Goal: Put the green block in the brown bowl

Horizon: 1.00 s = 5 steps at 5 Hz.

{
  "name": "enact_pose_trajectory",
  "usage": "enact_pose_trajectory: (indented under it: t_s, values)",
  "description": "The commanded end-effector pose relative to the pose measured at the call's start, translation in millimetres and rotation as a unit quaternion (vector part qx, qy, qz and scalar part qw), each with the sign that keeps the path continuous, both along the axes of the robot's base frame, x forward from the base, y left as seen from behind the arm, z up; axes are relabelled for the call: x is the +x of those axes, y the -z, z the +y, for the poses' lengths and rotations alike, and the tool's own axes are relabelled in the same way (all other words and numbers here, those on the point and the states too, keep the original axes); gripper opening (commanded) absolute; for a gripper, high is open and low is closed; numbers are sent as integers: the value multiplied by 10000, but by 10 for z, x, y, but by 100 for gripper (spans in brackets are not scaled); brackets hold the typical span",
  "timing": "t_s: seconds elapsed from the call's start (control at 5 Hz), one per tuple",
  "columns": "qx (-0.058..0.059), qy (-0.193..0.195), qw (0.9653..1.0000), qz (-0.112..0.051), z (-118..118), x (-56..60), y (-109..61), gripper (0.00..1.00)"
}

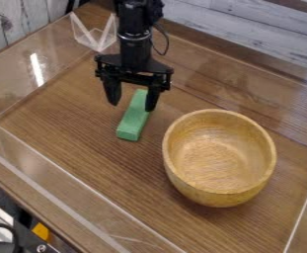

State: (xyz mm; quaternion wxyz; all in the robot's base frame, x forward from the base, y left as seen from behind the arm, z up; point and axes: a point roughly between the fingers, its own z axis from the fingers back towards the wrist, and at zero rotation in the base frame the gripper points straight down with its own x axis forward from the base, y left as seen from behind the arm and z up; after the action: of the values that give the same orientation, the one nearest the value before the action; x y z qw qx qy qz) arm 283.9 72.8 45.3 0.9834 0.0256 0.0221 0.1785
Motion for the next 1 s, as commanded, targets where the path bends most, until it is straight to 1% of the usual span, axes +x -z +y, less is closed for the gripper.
enact_pose_trajectory:
  t_s: [0.0,0.2,0.4,0.6,0.8]
  values:
    - [98,-35,9998,-158,116,72,-103,100]
    - [129,-46,9999,-86,185,63,-83,100]
    - [150,271,9995,-24,94,-5,0,100]
    - [155,593,9981,27,3,-72,71,100]
    - [159,798,9966,81,64,-102,52,100]
